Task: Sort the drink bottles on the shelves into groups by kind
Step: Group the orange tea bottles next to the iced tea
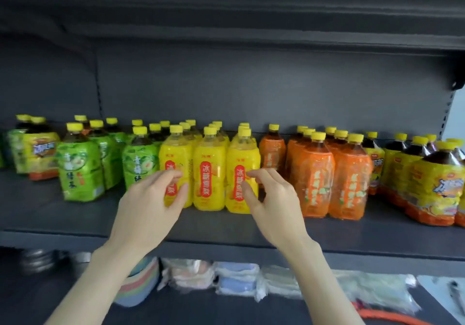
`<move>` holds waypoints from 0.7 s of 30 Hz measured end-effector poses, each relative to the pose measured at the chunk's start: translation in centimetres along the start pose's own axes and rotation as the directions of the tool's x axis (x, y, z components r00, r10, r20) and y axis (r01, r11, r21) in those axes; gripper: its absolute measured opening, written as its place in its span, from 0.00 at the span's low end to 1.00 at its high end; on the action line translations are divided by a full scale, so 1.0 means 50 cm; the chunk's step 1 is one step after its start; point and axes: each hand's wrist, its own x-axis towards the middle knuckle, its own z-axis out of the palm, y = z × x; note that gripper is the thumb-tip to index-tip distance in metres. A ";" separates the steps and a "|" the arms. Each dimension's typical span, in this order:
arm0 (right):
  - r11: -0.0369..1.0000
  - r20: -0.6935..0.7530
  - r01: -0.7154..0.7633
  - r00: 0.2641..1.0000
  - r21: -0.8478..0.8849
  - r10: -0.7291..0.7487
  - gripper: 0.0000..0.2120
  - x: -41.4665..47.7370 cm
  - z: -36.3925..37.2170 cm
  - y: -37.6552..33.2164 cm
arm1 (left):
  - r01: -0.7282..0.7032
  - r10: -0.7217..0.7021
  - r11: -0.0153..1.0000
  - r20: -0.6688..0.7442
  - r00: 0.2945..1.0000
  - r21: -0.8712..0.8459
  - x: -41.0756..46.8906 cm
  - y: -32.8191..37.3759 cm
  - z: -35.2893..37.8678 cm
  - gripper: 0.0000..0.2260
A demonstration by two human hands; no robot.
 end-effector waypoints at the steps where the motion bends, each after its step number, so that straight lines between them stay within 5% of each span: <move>1: 1.000 0.001 -0.012 1.000 0.001 0.012 0.15 -0.010 0.034 -0.036 | -0.007 0.007 1.000 0.020 1.000 0.025 -0.015 -0.039 -0.030 0.17; 9: 0.999 0.123 -0.041 0.992 0.035 0.036 0.15 -0.056 0.289 -0.257 | 0.048 -0.075 0.979 0.133 0.988 0.196 -0.103 -0.331 -0.189 0.25; 21: 0.988 0.096 0.090 0.990 0.125 -0.103 0.14 0.117 0.605 -0.431 | 0.042 -0.062 0.958 0.063 0.996 0.284 0.020 -0.667 -0.274 0.17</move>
